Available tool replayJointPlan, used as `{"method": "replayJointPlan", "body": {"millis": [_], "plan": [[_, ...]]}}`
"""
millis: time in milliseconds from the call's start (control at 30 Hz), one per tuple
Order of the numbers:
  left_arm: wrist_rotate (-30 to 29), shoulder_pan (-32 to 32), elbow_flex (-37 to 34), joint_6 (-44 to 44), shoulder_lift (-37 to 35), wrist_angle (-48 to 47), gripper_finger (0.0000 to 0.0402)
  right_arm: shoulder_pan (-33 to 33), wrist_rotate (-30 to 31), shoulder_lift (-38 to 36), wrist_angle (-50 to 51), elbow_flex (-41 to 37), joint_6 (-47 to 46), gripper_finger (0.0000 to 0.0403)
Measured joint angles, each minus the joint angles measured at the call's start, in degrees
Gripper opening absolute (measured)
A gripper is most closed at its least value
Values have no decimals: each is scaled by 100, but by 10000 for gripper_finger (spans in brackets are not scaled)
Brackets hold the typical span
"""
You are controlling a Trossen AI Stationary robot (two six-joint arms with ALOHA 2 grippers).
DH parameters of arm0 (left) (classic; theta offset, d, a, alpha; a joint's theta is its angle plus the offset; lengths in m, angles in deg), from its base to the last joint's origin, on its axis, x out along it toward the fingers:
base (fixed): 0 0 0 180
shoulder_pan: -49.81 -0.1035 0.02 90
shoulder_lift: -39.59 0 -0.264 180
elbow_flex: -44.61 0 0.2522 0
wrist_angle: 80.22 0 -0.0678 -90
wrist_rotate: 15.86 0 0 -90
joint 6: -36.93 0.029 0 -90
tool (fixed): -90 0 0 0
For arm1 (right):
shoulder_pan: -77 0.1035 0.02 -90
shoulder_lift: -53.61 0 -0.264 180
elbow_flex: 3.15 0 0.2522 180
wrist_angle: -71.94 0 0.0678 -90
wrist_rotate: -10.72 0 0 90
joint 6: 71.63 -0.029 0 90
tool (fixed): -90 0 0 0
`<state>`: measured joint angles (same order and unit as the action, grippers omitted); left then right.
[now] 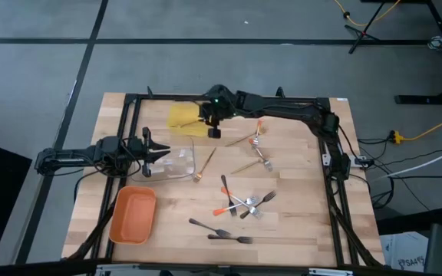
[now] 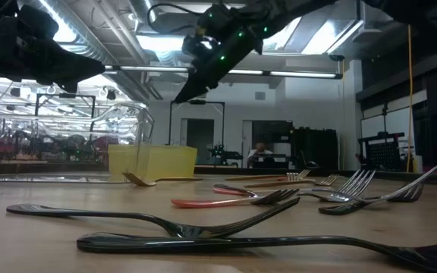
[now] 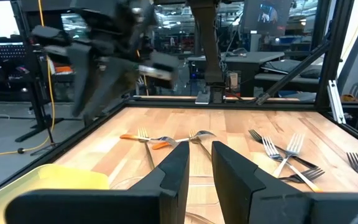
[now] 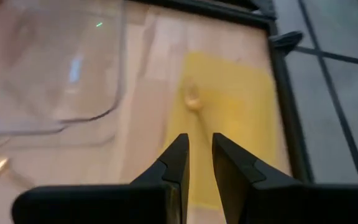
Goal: Sort silverware by color (type)
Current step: Put the gold fork into the yellow bin
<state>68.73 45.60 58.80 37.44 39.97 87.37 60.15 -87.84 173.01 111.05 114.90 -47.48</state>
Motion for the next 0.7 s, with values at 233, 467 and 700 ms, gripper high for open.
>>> {"method": "replayJointPlan", "body": {"millis": [233, 467, 700], "plan": [[7, -2, 0, -2, -2, 0, 63, 574, -4, -165, 1310, 4, 607, 60], [16, -2, 0, -4, -1, 0, 63, 1163, -19, -165, 2121, 4, 905, 60], [16, -2, 0, -8, -1, 0, 63, 1361, -375, -131, 2098, 4, 1117, 60]]}}
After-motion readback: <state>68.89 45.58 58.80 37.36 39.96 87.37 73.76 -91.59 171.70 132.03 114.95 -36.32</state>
